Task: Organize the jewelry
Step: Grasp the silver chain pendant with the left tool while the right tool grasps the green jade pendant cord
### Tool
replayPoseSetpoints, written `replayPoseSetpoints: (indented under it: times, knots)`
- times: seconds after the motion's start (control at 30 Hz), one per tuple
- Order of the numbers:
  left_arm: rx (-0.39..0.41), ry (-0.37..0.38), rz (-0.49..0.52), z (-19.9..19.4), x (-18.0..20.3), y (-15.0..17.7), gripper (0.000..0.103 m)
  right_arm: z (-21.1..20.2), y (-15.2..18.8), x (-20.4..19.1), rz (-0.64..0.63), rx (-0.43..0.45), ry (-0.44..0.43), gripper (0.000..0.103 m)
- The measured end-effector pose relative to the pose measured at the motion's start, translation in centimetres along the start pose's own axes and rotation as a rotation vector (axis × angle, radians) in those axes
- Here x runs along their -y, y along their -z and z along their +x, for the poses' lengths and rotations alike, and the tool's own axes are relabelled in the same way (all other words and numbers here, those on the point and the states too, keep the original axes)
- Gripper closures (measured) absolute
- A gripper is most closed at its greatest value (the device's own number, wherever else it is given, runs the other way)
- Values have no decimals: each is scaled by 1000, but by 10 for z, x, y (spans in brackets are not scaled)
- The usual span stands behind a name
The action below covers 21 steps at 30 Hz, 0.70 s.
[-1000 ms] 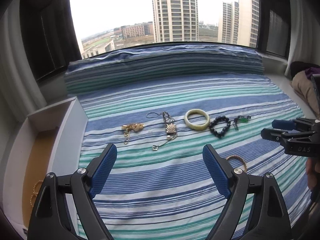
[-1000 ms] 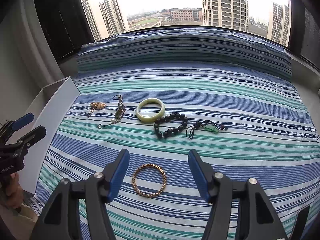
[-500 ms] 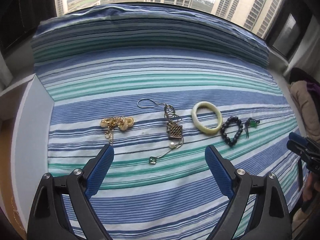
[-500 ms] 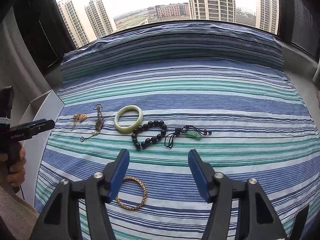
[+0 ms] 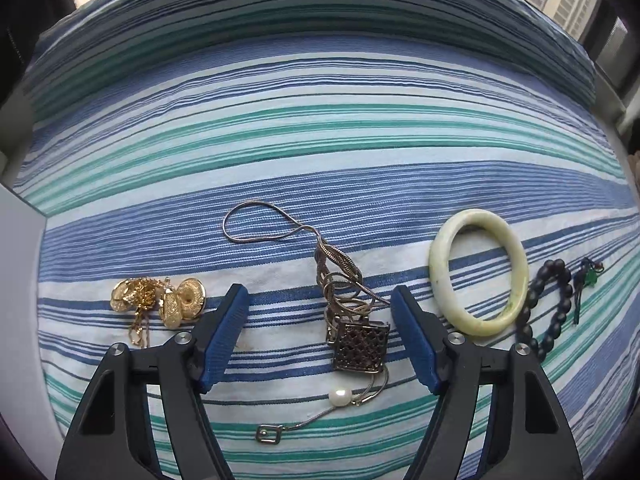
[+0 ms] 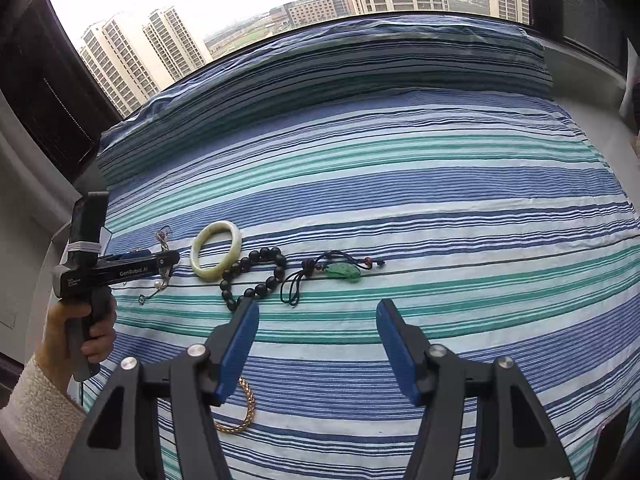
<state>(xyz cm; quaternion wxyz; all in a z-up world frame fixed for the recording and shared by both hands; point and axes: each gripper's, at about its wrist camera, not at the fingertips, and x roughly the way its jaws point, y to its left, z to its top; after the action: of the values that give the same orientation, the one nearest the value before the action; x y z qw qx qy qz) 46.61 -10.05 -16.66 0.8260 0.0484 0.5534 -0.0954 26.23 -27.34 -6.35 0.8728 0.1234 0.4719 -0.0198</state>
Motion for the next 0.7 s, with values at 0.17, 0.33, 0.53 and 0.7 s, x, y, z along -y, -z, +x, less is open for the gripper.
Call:
replayPoseSetpoints:
  times: [0.17, 0.33, 0.53, 0.7]
  knots:
    - [31, -2, 9, -3, 5, -1, 79, 43, -13, 27, 155, -83, -58, 41]
    - [37, 13, -40, -7, -1, 5, 84, 81, -17, 19, 228, -124, -109, 41]
    - [42, 36, -67, -16, -11, 20, 84, 111, -23, 10, 281, -122, -9, 41]
    - [40, 44, -75, -20, -20, 32, 84, 125, -35, -6, 239, -68, 79, 40]
